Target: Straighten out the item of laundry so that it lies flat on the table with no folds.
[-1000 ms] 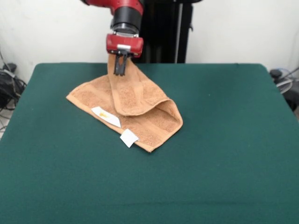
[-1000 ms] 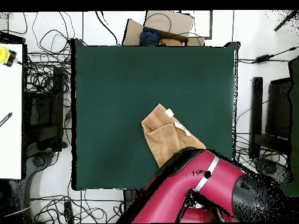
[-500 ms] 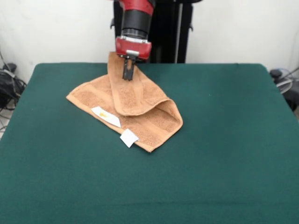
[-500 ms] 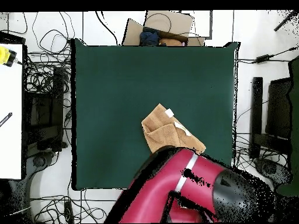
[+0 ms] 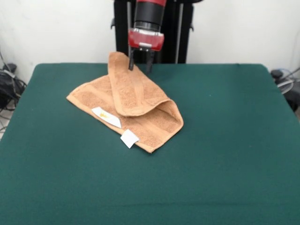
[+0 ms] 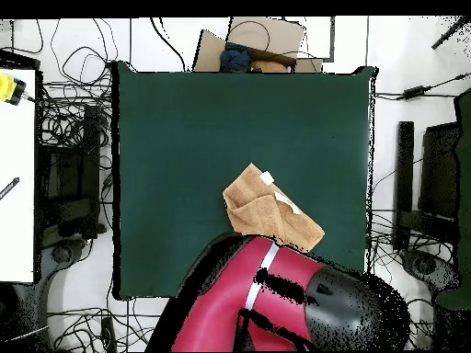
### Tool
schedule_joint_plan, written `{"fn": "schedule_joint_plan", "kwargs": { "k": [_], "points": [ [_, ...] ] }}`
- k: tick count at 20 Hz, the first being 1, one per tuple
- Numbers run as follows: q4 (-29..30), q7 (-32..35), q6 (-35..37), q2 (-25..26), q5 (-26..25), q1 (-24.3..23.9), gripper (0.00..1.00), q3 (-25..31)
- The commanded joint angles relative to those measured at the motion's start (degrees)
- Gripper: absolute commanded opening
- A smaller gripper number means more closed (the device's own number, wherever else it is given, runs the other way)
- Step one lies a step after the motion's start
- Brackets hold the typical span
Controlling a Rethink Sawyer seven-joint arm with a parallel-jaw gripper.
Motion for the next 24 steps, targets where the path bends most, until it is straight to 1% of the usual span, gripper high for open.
{"fn": "schedule_joint_plan", "kwargs": {
  "k": [1,6,8,11,13,15,19,24],
  "points": [
    [1.1,13.0,2.4,0.5,2.0,1.1,1.00,4.2],
    [1.2,13.2,2.2,0.3,3.1,1.6,1.00,4.7],
    [1.7,13.4,4.5,-1.4,3.9,1.8,1.00,5.7],
    [3.2,11.5,12.9,-8.1,6.3,3.9,1.00,7.6],
    [3.6,10.5,17.3,-11.6,8.5,5.6,1.00,8.8],
    [3.4,10.1,20.4,-13.8,10.4,7.0,1.00,9.4],
    [2.2,10.5,25.4,-16.6,13.0,9.1,1.00,9.9],
    [-0.4,10.0,35.4,-20.6,16.1,11.0,1.00,10.7]
  ]
}}
